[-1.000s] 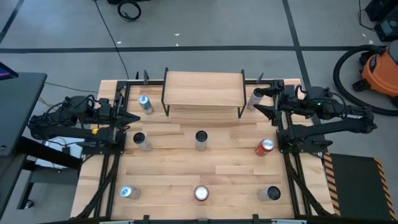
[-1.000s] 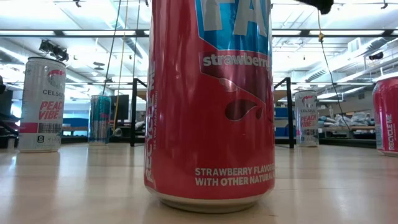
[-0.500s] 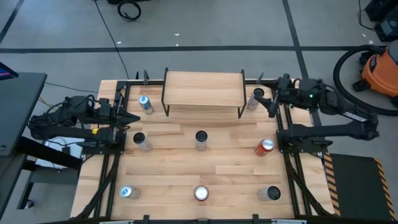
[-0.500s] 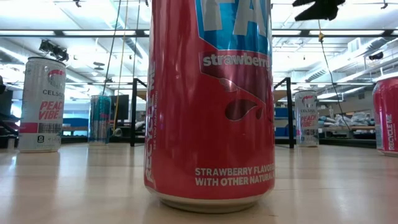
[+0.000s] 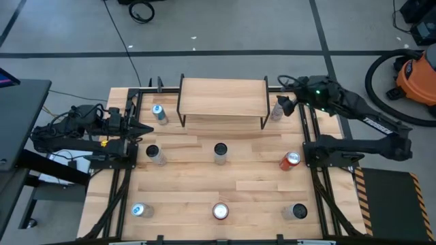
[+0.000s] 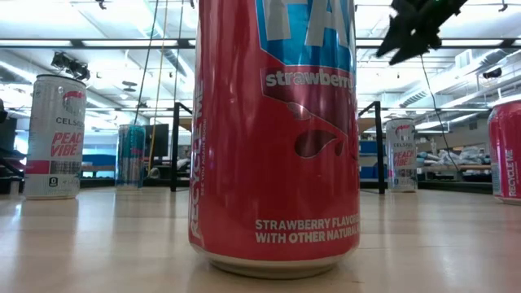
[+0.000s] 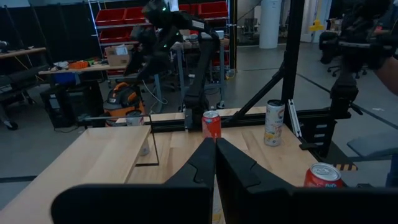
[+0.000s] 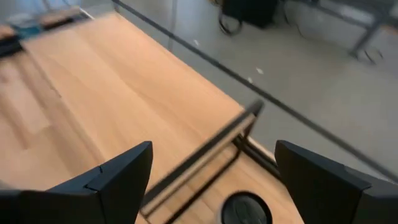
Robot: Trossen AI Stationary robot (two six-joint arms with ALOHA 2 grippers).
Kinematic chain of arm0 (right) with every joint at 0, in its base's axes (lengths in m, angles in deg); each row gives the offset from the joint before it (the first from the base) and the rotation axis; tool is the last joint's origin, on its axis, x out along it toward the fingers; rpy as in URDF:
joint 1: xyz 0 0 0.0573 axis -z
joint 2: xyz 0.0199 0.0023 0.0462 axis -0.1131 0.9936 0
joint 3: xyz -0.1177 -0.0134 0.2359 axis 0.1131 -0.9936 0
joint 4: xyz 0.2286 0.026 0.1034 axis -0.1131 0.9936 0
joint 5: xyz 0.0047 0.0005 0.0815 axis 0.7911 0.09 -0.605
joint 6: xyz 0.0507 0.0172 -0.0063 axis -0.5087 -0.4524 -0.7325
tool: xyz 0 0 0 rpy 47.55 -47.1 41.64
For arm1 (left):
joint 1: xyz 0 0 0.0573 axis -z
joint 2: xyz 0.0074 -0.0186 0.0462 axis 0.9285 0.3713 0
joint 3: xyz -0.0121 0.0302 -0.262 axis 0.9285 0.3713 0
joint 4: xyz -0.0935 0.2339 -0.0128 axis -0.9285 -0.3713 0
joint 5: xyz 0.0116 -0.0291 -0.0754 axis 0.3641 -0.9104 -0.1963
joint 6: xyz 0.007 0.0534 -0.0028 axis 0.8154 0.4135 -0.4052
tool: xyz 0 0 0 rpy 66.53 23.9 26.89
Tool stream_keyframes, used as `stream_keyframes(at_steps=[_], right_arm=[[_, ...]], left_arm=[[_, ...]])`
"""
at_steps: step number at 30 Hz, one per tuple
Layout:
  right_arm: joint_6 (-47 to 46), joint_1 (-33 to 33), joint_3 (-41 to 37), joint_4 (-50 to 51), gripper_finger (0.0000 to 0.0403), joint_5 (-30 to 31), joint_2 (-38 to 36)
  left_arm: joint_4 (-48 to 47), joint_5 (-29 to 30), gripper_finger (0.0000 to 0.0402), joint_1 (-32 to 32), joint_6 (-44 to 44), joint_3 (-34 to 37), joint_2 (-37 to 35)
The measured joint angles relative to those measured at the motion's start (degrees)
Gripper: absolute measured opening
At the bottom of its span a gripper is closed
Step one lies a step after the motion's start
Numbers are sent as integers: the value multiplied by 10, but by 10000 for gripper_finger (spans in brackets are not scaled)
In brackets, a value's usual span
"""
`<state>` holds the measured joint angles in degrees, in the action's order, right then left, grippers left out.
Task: Place canned beverage on shelf
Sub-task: Put the right white pink soda can on the shelf
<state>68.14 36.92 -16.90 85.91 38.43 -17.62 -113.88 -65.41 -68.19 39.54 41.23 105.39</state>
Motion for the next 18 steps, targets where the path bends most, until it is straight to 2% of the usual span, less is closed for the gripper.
stream_keyframes(at_steps=[9, 18], right_arm=[[-81, 50, 0, 37, 348, 0, 55], [-118, 74, 0, 86, 348, -2, 94]], left_arm=[[-1, 0, 16, 0, 0, 0, 0], [-27, 0, 16, 0, -18, 0, 0]])
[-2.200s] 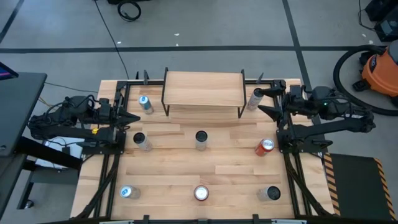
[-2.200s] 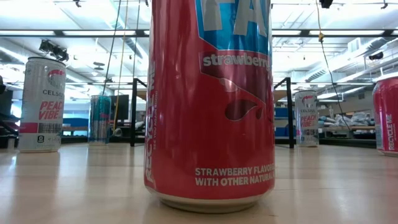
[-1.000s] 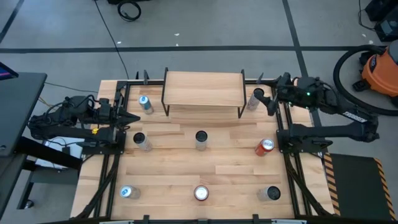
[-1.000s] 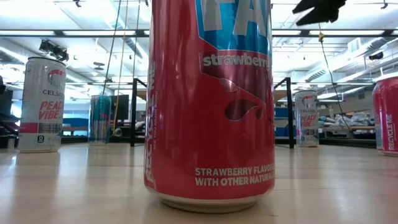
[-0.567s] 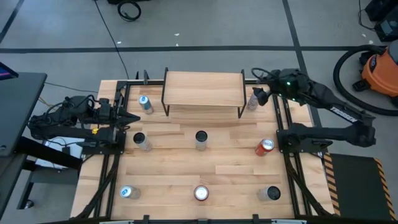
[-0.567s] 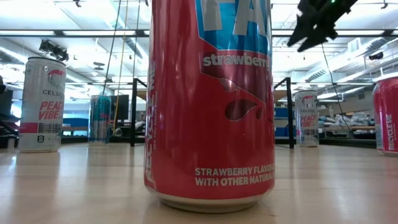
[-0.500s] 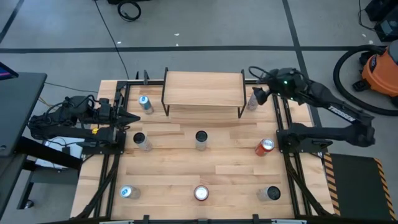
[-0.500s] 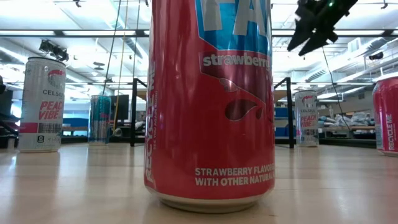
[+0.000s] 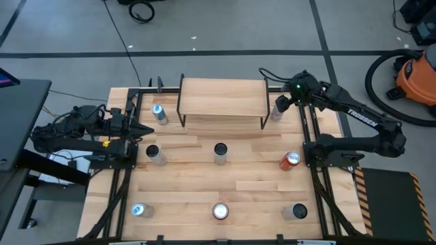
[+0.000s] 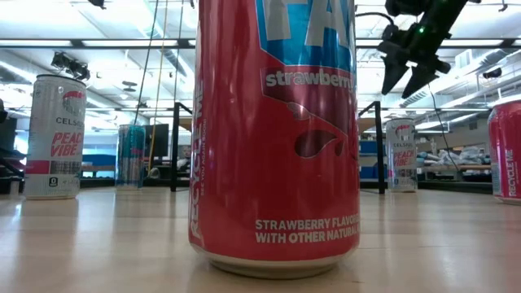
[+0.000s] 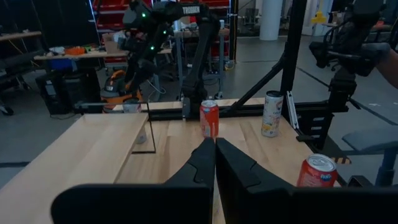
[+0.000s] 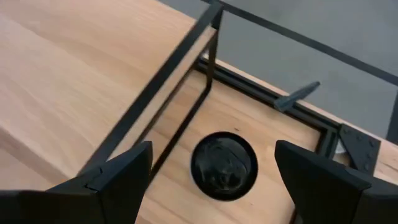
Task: Place canned beverage on shelf
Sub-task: Put the right white pink soda can on the shelf
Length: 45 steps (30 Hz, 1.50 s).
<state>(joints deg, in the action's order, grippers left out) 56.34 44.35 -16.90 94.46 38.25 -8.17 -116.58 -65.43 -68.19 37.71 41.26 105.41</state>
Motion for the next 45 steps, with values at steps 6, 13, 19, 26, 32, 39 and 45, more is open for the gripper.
stream_keyframes(at_steps=[6, 13, 19, 26, 32, 39, 45], right_arm=[[-20, 10, 0, 4, 348, -2, 26], [-33, 20, 0, 19, 348, -2, 57], [-41, 29, -15, 25, 348, -3, 75], [-40, 40, -23, 24, 348, -30, 90], [-26, 40, -23, 24, 348, -30, 105], [-8, 40, -23, 24, 348, -26, 126], [5, 40, -23, 24, 321, -26, 126]], left_arm=[[-12, 0, 16, 0, -12, 0, 0], [-22, 0, 16, 0, -12, 0, 0], [-22, 0, 16, 0, -12, 0, 0], [-22, 0, 16, 0, -12, 0, 0], [-22, 0, 16, 0, -12, 0, 0], [-22, 0, 16, 0, -12, 0, 0], [-25, 0, 16, 0, -12, 0, 0]])
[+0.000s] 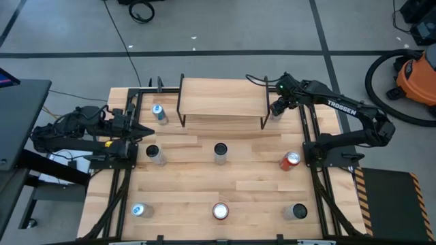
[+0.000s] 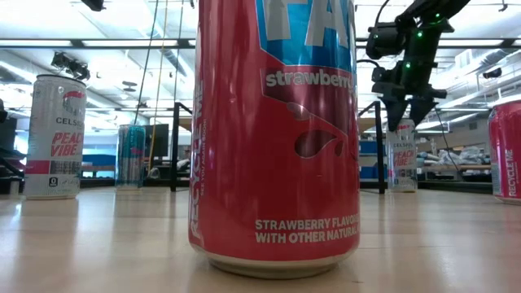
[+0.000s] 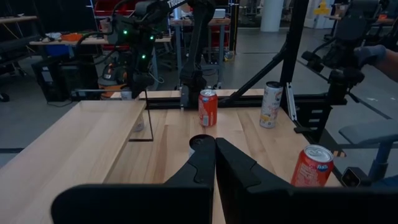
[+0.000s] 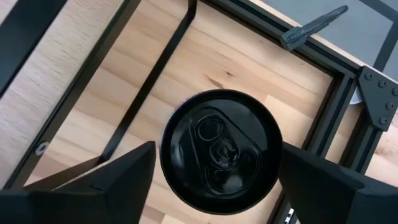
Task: Place canned beverage on shelf
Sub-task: Put the right white pink soda can on the shelf
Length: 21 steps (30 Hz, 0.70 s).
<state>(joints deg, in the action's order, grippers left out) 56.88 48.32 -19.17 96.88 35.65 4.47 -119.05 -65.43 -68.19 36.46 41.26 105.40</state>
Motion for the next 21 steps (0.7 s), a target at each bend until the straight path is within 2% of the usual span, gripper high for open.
stream_keyframes(at_steps=[6, 21], right_arm=[[12, 0, 0, -1, 256, 0, -1], [17, 0, 0, 4, 257, -5, -18]], left_arm=[[0, 0, 16, 0, 0, 0, 0], [1, 0, 16, 0, 0, 0, 0]])
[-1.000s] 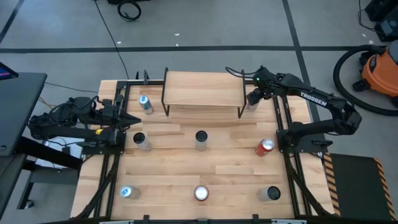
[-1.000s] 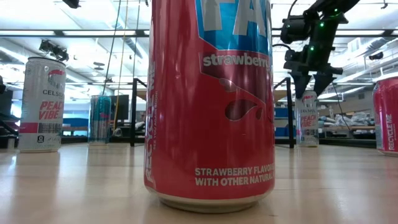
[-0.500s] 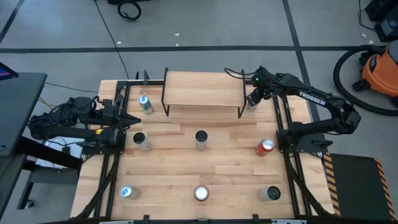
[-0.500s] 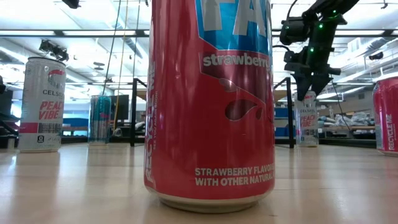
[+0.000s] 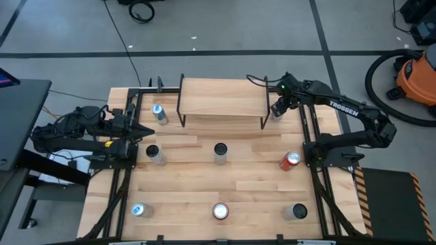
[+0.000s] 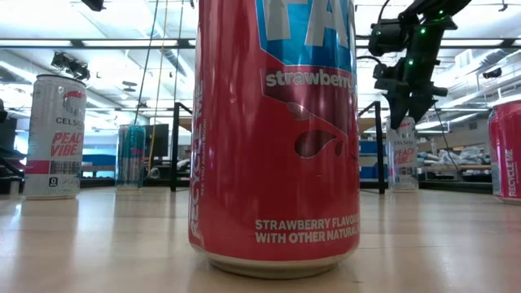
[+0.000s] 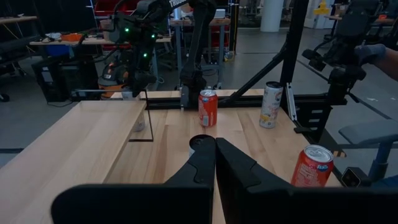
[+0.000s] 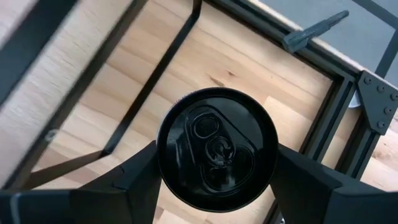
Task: Place canned beverage on shelf
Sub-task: Put the right white pink soda can on the shelf
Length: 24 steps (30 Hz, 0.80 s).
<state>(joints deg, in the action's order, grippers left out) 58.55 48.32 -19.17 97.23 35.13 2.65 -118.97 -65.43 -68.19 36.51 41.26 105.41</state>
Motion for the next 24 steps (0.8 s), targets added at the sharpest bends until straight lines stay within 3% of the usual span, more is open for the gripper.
stream_keyframes(at_steps=[8, 24], right_arm=[[0, 0, 49, 41, 257, 1, -9], [15, 0, 245, 136, 258, 26, -9]], left_arm=[[0, 0, 16, 0, 0, 0, 0], [0, 0, 16, 0, 0, 0, 0]])
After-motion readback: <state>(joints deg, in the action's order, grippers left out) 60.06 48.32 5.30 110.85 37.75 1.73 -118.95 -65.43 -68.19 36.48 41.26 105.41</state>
